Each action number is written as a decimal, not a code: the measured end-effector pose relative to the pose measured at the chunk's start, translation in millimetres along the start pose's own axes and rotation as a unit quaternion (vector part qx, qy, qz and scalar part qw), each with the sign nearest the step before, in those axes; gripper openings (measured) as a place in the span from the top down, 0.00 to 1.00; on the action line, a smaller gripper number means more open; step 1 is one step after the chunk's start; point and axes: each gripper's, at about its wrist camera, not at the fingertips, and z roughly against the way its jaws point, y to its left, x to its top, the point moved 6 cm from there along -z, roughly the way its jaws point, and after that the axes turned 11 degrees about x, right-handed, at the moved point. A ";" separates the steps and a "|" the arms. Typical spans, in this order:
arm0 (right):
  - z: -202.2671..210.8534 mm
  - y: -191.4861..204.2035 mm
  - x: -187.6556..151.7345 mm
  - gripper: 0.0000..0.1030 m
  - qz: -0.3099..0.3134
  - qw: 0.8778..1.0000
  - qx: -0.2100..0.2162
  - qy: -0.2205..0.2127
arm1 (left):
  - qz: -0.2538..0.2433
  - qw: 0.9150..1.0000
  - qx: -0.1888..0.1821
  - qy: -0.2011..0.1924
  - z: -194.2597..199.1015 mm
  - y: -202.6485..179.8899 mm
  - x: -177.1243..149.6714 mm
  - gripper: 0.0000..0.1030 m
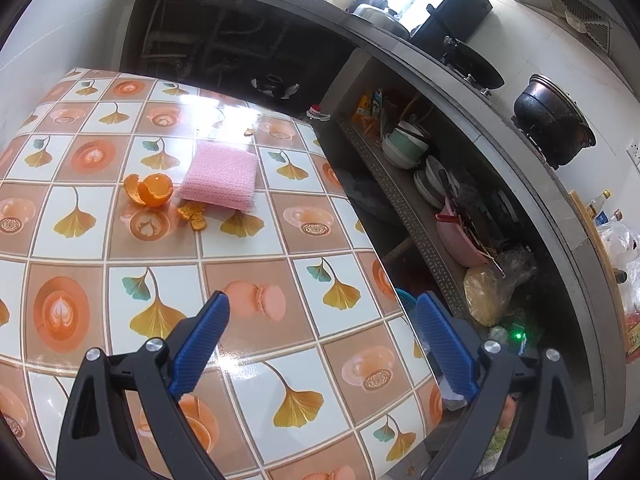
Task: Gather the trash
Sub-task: 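Move both open tools back over the table toward the scrubber and peel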
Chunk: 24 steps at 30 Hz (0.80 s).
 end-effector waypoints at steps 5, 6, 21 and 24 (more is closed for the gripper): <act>15.3 23.7 -0.1 0.36 0.010 0.999 0.034 -0.015 | 0.001 1.000 -0.002 -0.011 11.0 -0.5 -0.3 0.11; 16.3 28.4 0.3 0.35 0.017 0.999 0.038 -0.015 | 0.001 1.000 -0.003 -0.013 13.1 -0.6 -0.6 0.11; 43.4 71.3 5.1 0.29 0.045 0.995 0.078 -0.033 | 0.022 0.999 0.004 -0.027 33.4 15.8 -6.6 0.11; 52.6 79.0 8.4 0.23 0.052 0.994 0.082 -0.044 | 0.024 0.999 0.006 -0.027 35.0 17.7 -7.6 0.11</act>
